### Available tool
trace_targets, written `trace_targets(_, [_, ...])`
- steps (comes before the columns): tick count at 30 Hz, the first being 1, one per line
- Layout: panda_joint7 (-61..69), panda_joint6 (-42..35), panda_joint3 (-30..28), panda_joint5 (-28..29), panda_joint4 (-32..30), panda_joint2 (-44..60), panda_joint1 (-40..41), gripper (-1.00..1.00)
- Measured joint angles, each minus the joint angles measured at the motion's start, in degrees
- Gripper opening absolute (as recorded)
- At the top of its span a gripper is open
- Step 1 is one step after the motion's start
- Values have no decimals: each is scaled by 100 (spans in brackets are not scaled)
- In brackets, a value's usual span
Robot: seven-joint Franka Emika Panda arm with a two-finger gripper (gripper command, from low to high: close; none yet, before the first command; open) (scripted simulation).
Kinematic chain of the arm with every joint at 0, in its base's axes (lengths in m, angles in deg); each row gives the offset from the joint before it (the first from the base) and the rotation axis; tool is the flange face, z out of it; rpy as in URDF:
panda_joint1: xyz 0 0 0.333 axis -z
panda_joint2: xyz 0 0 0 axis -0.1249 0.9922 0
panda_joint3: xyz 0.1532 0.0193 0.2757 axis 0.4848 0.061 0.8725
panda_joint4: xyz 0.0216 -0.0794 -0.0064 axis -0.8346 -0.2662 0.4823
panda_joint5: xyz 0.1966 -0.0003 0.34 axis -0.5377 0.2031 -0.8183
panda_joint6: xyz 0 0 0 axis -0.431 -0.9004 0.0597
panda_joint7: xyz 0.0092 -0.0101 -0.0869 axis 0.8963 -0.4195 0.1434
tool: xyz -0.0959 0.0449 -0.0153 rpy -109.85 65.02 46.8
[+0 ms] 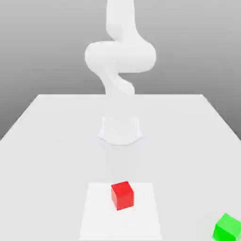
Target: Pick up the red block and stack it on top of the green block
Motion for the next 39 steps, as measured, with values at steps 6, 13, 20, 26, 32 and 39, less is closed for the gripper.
trace_targets(6, [509,800,-131,108,-798,1314,-155,0])
trace_targets(13, [1166,1707,-280,117,-1700,2796,-301,0])
trace_targets(20, [1858,2647,-295,-67,-2438,4252,-365,0])
trace_targets(26, [2041,3654,-131,-276,-2318,5452,-249,-100])
trace_targets(32, [2036,3717,-113,-272,-2306,5531,-232,-100])
trace_targets(39, [1893,2722,-178,-73,-2476,4365,-245,-100])
